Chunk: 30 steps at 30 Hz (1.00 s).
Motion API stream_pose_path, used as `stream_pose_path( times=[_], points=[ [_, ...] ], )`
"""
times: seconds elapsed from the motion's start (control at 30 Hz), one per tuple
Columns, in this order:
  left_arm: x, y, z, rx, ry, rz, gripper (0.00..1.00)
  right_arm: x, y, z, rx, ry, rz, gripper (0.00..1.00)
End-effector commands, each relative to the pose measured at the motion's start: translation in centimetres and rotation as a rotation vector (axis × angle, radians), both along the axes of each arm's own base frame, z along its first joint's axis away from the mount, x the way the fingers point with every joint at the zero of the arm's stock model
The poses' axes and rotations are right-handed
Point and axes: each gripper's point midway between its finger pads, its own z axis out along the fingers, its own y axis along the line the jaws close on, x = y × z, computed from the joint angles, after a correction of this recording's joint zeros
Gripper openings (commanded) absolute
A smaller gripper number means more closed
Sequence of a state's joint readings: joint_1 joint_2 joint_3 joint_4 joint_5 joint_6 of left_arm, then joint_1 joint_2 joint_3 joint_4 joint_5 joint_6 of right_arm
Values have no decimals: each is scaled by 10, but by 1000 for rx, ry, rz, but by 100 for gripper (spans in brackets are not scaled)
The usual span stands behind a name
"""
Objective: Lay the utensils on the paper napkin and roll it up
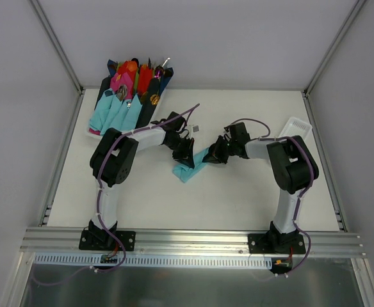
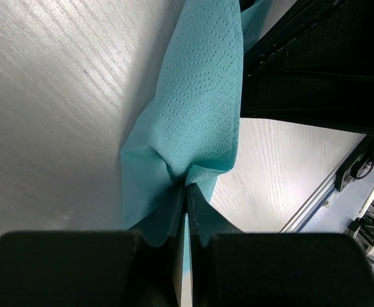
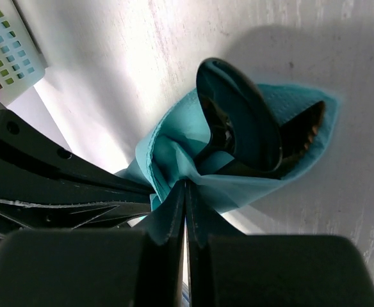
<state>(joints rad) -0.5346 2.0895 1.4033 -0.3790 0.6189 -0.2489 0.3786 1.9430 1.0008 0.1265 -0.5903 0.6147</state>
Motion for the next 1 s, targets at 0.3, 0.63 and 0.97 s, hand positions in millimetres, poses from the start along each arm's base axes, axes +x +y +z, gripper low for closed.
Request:
stream_pose_path(
  times=[0.3,0.63,0.97],
  points=[
    [3,6,41,-42,-66,10,0,-6,-16,-22,-76,63,-62,0],
    [-29,-24,68,-181,84,-31,0,-10,-25,-28,-115,116,-127,0],
    [-51,-49,57,-230,175,-82,0,-12,-29,-25,-134,118,-157,0]
  ],
)
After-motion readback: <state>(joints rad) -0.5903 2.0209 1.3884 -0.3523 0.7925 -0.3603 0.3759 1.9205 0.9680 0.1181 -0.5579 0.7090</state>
